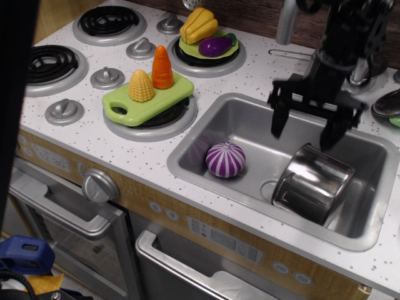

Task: Flip pot upright in sink

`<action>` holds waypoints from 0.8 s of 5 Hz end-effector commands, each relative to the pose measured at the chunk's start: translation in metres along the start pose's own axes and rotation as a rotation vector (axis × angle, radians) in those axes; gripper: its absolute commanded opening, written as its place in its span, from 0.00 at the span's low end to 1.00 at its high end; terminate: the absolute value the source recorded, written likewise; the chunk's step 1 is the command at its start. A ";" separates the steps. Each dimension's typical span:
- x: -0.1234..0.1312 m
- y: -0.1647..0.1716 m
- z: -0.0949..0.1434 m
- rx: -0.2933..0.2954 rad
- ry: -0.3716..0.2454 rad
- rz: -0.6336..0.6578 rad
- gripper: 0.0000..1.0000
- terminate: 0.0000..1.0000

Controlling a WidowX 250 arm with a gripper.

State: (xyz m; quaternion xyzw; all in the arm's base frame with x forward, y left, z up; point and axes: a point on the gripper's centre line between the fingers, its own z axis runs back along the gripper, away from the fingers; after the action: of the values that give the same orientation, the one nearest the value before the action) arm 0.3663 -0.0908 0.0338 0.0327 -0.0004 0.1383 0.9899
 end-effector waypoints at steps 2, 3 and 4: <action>0.006 0.011 0.020 -0.409 -0.001 0.011 1.00 0.00; 0.004 0.019 0.009 -0.484 -0.016 0.004 1.00 0.00; 0.003 0.020 0.003 -0.601 -0.018 0.037 1.00 0.00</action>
State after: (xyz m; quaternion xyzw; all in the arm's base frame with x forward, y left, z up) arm 0.3542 -0.0772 0.0149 -0.3047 -0.0226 0.1661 0.9376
